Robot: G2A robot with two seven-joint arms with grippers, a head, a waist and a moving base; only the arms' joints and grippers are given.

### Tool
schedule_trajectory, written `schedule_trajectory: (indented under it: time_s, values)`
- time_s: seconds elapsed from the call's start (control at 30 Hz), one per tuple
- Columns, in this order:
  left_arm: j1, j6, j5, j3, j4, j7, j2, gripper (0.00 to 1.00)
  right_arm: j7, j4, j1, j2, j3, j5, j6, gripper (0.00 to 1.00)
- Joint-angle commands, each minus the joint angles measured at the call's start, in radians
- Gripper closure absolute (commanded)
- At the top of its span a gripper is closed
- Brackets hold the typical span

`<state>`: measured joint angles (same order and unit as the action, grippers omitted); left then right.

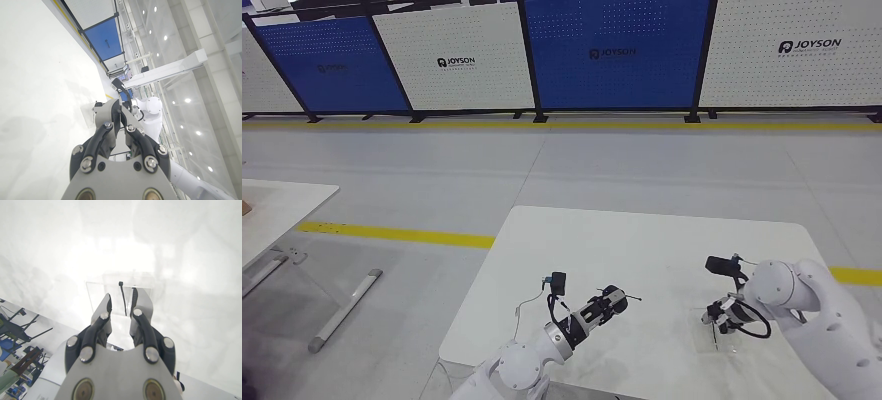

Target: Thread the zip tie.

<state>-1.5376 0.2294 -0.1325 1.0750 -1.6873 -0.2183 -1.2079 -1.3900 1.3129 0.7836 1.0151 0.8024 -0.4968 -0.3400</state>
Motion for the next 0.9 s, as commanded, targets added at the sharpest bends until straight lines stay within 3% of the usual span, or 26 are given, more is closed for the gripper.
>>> schedule_trajectory:
  time_s: [0.0, 0.17, 0.87]
  values:
    - [0.000, 0.000, 0.000, 0.000, 0.000, 0.000, 0.000, 1.00, 0.000, -0.008, -0.005, 0.003, -0.009, -0.001, 0.000, 0.75]
    - [0.000, 0.000, 0.000, 0.000, 0.000, 0.000, 0.000, 1.00, 0.000, -0.026, -0.018, 0.010, -0.024, 0.004, 0.000, 0.70]
    - [0.000, 0.000, 0.000, 0.000, 0.000, 0.000, 0.000, 1.00, 0.000, -0.085, -0.063, 0.023, -0.091, 0.023, 0.000, 0.76]
